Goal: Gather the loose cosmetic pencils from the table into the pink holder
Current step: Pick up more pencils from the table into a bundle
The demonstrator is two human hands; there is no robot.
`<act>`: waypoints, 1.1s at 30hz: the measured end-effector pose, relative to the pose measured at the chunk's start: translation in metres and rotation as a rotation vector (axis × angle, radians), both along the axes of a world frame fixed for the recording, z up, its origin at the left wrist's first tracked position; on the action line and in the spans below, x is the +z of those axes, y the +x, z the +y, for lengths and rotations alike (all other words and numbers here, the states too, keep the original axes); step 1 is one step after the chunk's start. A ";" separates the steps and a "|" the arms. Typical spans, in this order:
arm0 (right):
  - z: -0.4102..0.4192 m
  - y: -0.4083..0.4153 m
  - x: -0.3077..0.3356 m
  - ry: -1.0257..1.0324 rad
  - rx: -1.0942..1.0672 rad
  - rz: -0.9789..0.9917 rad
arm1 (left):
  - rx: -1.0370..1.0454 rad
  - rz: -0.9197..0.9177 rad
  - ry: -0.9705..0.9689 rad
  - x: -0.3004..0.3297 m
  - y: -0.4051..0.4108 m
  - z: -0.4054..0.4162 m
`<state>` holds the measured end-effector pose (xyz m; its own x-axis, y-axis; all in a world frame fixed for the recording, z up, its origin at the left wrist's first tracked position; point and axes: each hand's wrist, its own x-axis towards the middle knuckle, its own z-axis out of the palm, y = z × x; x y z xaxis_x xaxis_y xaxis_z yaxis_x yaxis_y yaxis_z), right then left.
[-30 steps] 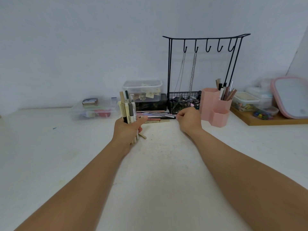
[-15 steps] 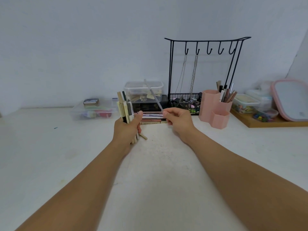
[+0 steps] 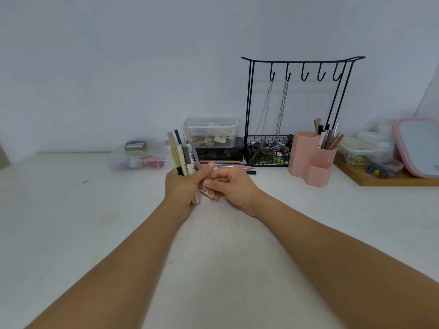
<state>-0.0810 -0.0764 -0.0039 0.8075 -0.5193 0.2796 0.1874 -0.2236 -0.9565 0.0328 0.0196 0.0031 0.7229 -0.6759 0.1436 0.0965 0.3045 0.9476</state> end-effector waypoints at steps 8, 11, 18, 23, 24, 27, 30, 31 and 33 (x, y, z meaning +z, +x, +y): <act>0.000 0.000 -0.001 -0.180 -0.097 0.054 | 0.070 -0.018 0.083 -0.004 0.000 -0.005; -0.001 0.000 -0.001 -0.265 -0.106 0.060 | 0.072 -0.028 0.089 -0.004 0.001 -0.007; -0.059 -0.032 0.000 -0.730 -0.667 0.367 | 0.098 -0.121 0.102 -0.006 0.008 -0.005; -0.076 -0.034 -0.003 -0.704 -0.646 0.594 | 0.067 -0.133 0.097 -0.006 0.006 -0.004; -0.076 -0.034 -0.002 -0.694 -0.660 0.589 | 0.067 -0.137 0.098 -0.006 0.006 -0.004; -0.078 -0.033 -0.003 -0.645 -0.714 0.552 | 0.072 -0.111 0.112 -0.005 0.006 -0.004; -0.081 -0.035 -0.002 -0.538 -0.771 0.490 | 0.076 -0.097 0.155 -0.003 0.007 -0.004; -0.082 -0.036 -0.001 -0.491 -0.783 0.461 | 0.077 -0.096 0.169 -0.003 0.006 -0.003; -0.085 -0.042 0.003 -0.402 -0.789 0.425 | 0.078 -0.088 0.183 -0.003 0.006 -0.003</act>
<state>-0.1230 -0.1619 -0.0008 0.3444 -0.8825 0.3202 -0.4977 -0.4608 -0.7348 0.0390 0.0162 0.0006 0.7644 -0.6387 0.0885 -0.0063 0.1298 0.9915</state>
